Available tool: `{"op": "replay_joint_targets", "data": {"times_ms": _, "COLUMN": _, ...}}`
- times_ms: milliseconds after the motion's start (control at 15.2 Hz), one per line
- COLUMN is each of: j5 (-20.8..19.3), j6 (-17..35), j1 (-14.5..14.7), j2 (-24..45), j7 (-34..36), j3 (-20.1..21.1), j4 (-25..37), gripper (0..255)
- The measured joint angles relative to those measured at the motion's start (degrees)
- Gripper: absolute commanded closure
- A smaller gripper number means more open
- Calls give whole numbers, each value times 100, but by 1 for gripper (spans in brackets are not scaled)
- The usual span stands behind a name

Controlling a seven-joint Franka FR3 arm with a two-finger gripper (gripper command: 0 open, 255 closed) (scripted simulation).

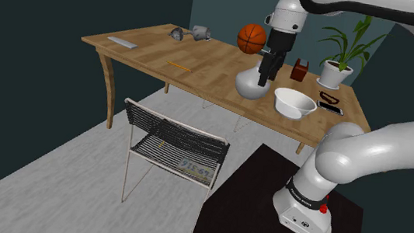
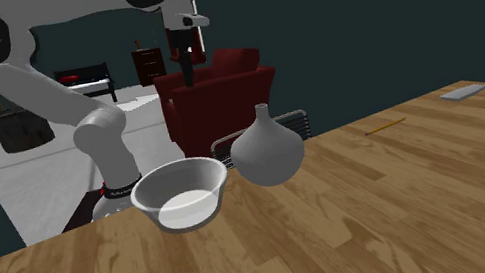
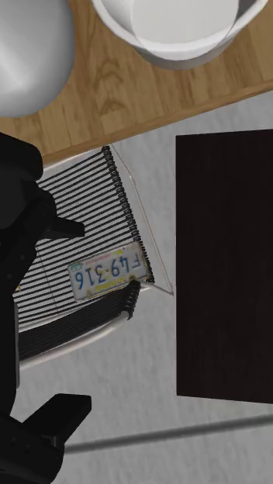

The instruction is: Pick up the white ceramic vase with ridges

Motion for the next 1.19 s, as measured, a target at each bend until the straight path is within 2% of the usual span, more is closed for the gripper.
{"op": "replay_joint_targets", "data": {"times_ms": 198, "j5": -93, "j6": 89, "j1": -55, "j2": 148, "j7": -112, "j3": -113, "j4": 72, "gripper": 0}}
{"op": "replay_joint_targets", "data": {"times_ms": 594, "j5": -492, "j6": 484, "j1": -301, "j2": 848, "j7": -682, "j3": -680, "j4": 463, "gripper": 0}}
{"op": "replay_joint_targets", "data": {"times_ms": 1188, "j5": -739, "j6": 931, "j1": -563, "j2": 2239, "j7": -1556, "j3": -1496, "j4": 1585, "gripper": 0}}
